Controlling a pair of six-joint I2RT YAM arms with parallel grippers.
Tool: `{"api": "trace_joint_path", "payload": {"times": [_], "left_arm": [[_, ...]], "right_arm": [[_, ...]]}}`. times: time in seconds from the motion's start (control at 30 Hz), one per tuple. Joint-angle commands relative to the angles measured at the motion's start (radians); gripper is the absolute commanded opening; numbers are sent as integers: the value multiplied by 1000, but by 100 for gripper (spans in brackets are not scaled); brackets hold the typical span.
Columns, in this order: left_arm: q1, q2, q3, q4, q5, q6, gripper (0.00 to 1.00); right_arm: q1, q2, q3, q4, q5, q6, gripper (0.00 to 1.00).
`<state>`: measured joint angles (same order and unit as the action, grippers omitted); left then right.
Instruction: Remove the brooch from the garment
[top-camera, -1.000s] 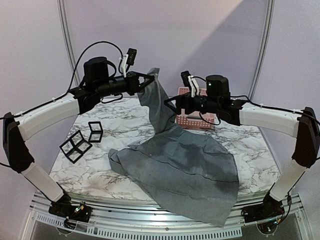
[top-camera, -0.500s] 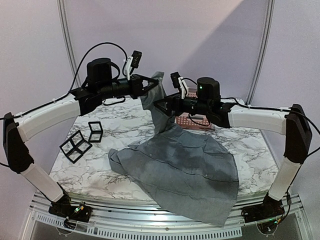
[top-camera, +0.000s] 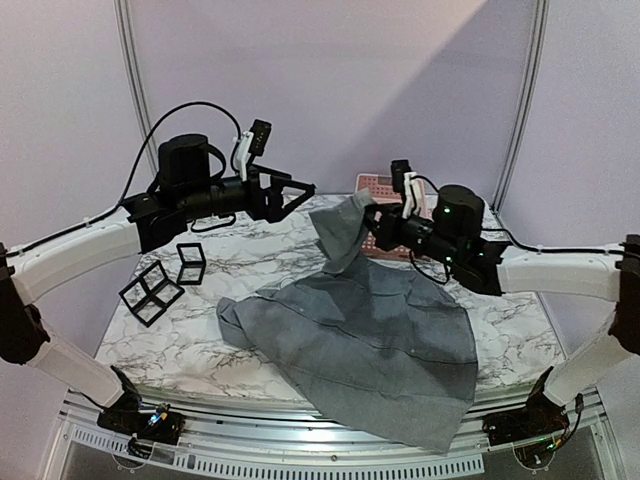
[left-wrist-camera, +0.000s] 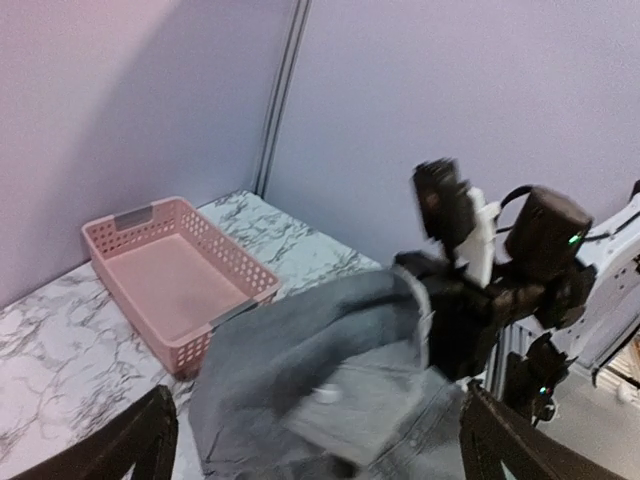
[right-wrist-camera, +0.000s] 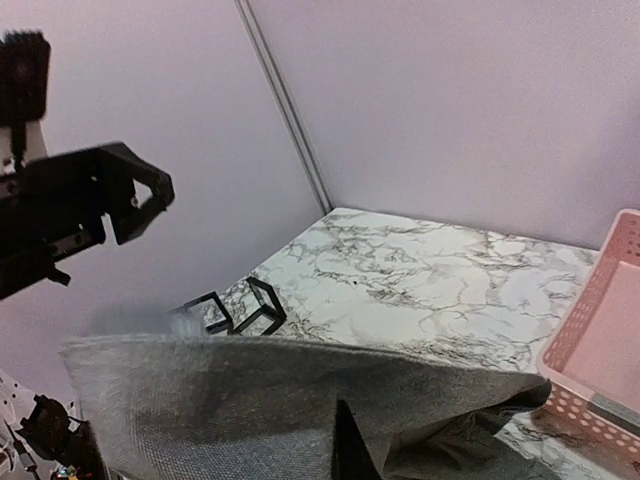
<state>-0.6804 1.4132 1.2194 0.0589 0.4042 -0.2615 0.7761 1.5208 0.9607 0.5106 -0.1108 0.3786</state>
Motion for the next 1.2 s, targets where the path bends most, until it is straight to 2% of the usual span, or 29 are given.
{"api": "trace_joint_path", "payload": {"times": [0.0, 0.3, 0.43, 0.57, 0.93, 1.17], "left_arm": [[12, 0, -101, -25, -142, -47, 100], [33, 154, -166, -217, -353, -88, 100], [47, 191, -175, -215, -289, -124, 100], [51, 192, -198, -215, -302, -140, 100], [57, 209, -244, -187, -268, -167, 100], [91, 303, -216, -137, -188, -228, 99]], "right_arm": [[3, -197, -100, 16, 188, 19, 0], [2, -449, -255, -329, 398, 113, 0], [2, -531, -322, -474, 473, 231, 0], [2, -615, -367, -619, 599, 349, 0], [2, -736, -369, -997, 841, 570, 0], [2, -806, -397, -1045, 869, 645, 0]]}}
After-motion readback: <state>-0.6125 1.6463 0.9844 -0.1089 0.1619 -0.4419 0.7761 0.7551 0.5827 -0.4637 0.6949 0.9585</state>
